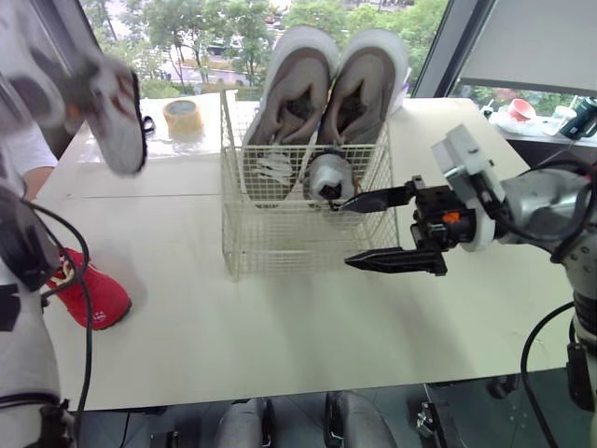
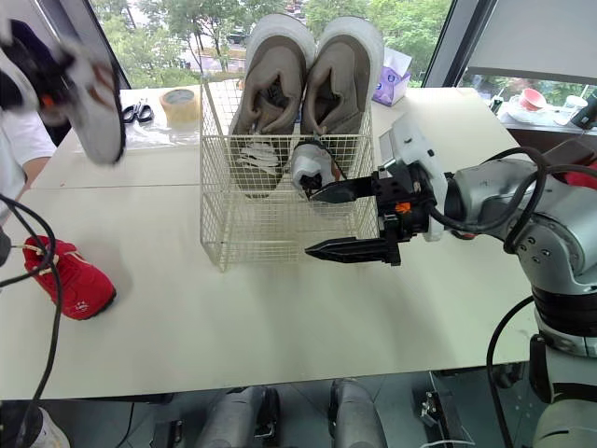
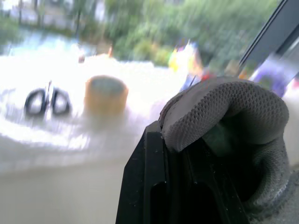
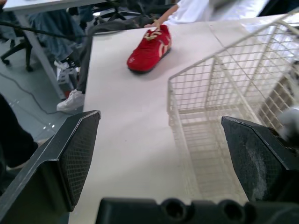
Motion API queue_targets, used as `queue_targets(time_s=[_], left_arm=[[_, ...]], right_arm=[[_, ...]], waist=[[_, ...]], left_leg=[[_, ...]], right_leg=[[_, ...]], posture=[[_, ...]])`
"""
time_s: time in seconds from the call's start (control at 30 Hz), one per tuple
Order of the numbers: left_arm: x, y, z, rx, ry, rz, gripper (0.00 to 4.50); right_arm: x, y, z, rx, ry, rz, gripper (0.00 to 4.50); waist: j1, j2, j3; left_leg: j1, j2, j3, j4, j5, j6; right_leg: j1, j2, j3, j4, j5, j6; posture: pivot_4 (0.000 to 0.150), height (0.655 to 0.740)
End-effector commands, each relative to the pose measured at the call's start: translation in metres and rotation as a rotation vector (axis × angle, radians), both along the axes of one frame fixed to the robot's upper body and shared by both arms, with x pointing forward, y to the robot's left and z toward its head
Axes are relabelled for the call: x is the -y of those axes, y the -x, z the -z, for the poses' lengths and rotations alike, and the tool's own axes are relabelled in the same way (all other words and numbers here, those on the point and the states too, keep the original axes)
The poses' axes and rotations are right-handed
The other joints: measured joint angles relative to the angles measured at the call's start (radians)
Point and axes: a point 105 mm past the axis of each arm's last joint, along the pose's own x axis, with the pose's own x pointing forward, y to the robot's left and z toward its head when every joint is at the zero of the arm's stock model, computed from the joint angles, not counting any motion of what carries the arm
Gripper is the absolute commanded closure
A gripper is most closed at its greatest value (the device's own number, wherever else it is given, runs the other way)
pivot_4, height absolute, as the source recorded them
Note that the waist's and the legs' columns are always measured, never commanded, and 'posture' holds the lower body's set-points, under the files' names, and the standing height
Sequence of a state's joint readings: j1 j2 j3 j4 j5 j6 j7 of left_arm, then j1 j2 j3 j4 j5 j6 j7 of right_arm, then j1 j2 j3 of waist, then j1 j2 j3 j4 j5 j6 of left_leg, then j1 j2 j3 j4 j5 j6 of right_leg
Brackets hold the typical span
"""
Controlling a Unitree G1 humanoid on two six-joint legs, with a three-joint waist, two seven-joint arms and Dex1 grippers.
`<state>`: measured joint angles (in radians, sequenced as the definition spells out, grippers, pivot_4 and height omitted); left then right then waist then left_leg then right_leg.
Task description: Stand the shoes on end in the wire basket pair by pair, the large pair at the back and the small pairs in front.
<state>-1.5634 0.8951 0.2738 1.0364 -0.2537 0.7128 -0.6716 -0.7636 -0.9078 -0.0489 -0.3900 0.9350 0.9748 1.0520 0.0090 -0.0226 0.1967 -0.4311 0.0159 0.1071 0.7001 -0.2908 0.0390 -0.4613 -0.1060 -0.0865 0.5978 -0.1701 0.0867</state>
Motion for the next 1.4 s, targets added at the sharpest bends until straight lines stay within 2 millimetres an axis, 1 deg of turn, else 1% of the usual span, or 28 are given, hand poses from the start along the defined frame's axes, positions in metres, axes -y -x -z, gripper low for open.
queue_targets(time_s=[0.03, 0.07, 0.1, 0.13, 0.17, 0.2, 0.23, 0.3, 0.37, 0.4, 0.43, 0.53, 0.67, 0.8, 0.9, 0.97, 1.13, 1.27, 1.4], left_arm=[[0.029, 0.062, -0.082, 0.445, 0.11, 0.064, 4.46], [0.039, 0.074, -0.083, 0.497, 0.097, 0.067, 4.46], [0.048, 0.082, -0.08, 0.535, 0.064, 0.056, 4.46], [0.064, 0.087, -0.075, 0.573, 0.084, 0.056, 4.46], [0.078, 0.091, -0.067, 0.599, 0.059, 0.036, 4.46], [0.095, 0.093, -0.059, 0.624, 0.067, 0.053, 4.46], [0.105, 0.096, -0.054, 0.638, 0.077, 0.067, 4.46], [0.131, 0.092, -0.035, 0.637, 0.058, 0.094, 4.46], [0.149, 0.088, -0.019, 0.631, 0.038, 0.114, 4.46], [0.154, 0.088, -0.015, 0.63, 0.039, 0.126, 4.46], [0.157, 0.087, -0.011, 0.631, 0.004, 0.111, 4.46], [0.172, 0.082, 0.013, 0.622, -0.077, 0.079, 4.46], [0.177, 0.076, 0.037, 0.637, -0.121, -0.021, 4.46], [0.182, 0.074, 0.054, 0.653, -0.181, -0.069, 4.46], [0.193, 0.074, 0.068, 0.663, -0.28, -0.066, 4.46], [0.197, 0.073, 0.078, 0.65, -0.283, -0.06, 4.46], [0.192, 0.069, 0.11, 0.558, -0.26, -0.096, 4.46], [0.186, 0.071, 0.12, 0.503, -0.242, -0.127, 4.46], [0.189, 0.077, 0.122, 0.496, -0.246, -0.105, 4.46]], right_arm=[[0.009, -0.006, -0.019, 0.04, -0.062, 0.066, 0.0], [0.011, -0.007, -0.02, 0.039, -0.067, 0.08, 0.0], [0.012, -0.009, -0.021, 0.041, -0.069, 0.09, 0.0], [0.012, -0.012, -0.023, 0.045, -0.078, 0.103, 0.0], [0.011, -0.016, -0.024, 0.052, -0.087, 0.111, 0.0], [0.008, -0.019, -0.025, 0.056, -0.093, 0.111, 0.0], [0.007, -0.021, -0.025, 0.057, -0.096, 0.11, 0.0], [0.004, -0.025, -0.024, 0.052, -0.097, 0.105, 0.0], [0.004, -0.029, -0.024, 0.048, -0.096, 0.104, 0.0], [0.004, -0.029, -0.024, 0.046, -0.096, 0.103, 0.0], [0.004, -0.03, -0.025, 0.045, -0.094, 0.103, 0.0], [0.007, -0.029, -0.023, 0.034, -0.077, 0.097, 0.0], [0.011, -0.029, -0.024, 0.04, -0.064, 0.106, 0.0], [0.012, -0.027, -0.026, 0.038, -0.068, 0.106, 0.0], [0.013, -0.027, -0.026, 0.036, -0.065, 0.115, 0.0], [0.013, -0.027, -0.026, 0.034, -0.065, 0.12, 0.0], [0.014, -0.029, -0.028, 0.034, -0.066, 0.126, 0.0], [0.014, -0.031, -0.028, 0.031, -0.066, 0.127, 0.0], [0.013, -0.034, -0.026, 0.025, -0.067, 0.122, 0.0]], waist=[[0.002, 0.0, 0.0], [0.004, 0.0, 0.0], [0.003, 0.0, 0.0], [0.002, 0.001, 0.0], [0.002, 0.001, 0.0], [0.003, 0.0, 0.0], [0.004, 0.001, -0.001], [0.005, 0.0, 0.0], [0.004, 0.0, 0.0], [0.004, 0.0, 0.0], [0.003, 0.0, -0.001], [0.0, 0.002, -0.001], [0.004, 0.002, -0.001], [0.005, 0.002, -0.001], [0.005, 0.002, -0.001], [0.005, 0.002, -0.001], [0.004, 0.002, -0.001], [0.004, 0.002, -0.001], [0.004, 0.003, -0.002]], left_leg=[[0.0, 0.0, 0.0, 0.0, 0.0, 0.0], [0.001, 0.0, -0.001, 0.0, 0.0, -0.001], [0.0, 0.0, -0.002, 0.001, 0.0, -0.001], [0.001, 0.0, -0.001, 0.001, 0.001, -0.001], [0.002, -0.001, -0.001, 0.001, 0.001, -0.001], [0.004, -0.001, -0.001, 0.001, 0.001, -0.001], [0.006, -0.001, -0.001, 0.001, 0.001, -0.002], [0.009, -0.001, -0.002, 0.001, 0.002, -0.003], [0.012, -0.001, -0.002, 0.001, 0.002, -0.004], [0.012, -0.001, -0.002, 0.001, 0.002, -0.004], [0.012, -0.001, -0.002, 0.001, 0.002, -0.004], [0.013, 0.0, -0.001, 0.001, 0.002, -0.004], [0.013, 0.0, -0.001, 0.0, 0.002, -0.004], [0.012, 0.0, -0.002, 0.001, 0.002, -0.003], [0.012, 0.0, -0.002, 0.001, -0.001, 0.001], [0.012, 0.0, -0.002, 0.001, -0.001, 0.001], [0.012, 0.0, -0.002, 0.001, -0.001, 0.002], [0.012, 0.0, -0.002, 0.001, -0.001, 0.002], [0.012, 0.0, -0.002, 0.001, -0.002, 0.003]], right_leg=[[0.0, 0.0, 0.0, 0.0, 0.0, 0.0], [0.001, -0.001, 0.001, 0.0, 0.0, 0.001], [0.002, -0.001, 0.001, 0.0, 0.001, 0.001], [0.002, -0.001, 0.001, 0.0, 0.001, 0.002], [0.003, -0.001, 0.001, 0.0, 0.001, 0.002], [0.006, -0.001, 0.002, 0.0, 0.001, 0.002], [0.007, -0.001, 0.001, 0.0, 0.002, 0.002], [0.011, -0.001, 0.001, 0.0, 0.002, 0.002], [0.012, 0.0, 0.001, 0.0, 0.002, 0.002], [0.013, 0.0, 0.001, 0.0, 0.002, 0.001], [0.013, 0.001, 0.002, 0.0, 0.002, 0.001], [0.012, 0.002, 0.002, 0.0, 0.002, 0.001], [0.013, 0.002, 0.002, -0.001, 0.002, 0.001], [0.013, 0.002, 0.002, -0.001, 0.002, 0.0], [0.013, 0.002, 0.002, -0.001, 0.002, 0.0], [0.013, 0.001, 0.002, -0.001, 0.002, 0.0], [0.012, 0.001, 0.002, -0.001, 0.002, 0.0], [0.012, 0.001, 0.002, -0.001, 0.002, 0.0], [0.012, 0.001, 0.002, -0.001, 0.002, 0.0]], posture=[[0.15, 0.74], [0.15, 0.74], [0.15, 0.74], [0.15, 0.74], [0.15, 0.74], [0.15, 0.74], [0.15, 0.74], [0.15, 0.74], [0.15, 0.74], [0.15, 0.74], [0.15, 0.74], [0.15, 0.74], [0.15, 0.74], [0.15, 0.74], [0.15, 0.74], [0.15, 0.74], [0.15, 0.74], [0.15, 0.74], [0.15, 0.74]])
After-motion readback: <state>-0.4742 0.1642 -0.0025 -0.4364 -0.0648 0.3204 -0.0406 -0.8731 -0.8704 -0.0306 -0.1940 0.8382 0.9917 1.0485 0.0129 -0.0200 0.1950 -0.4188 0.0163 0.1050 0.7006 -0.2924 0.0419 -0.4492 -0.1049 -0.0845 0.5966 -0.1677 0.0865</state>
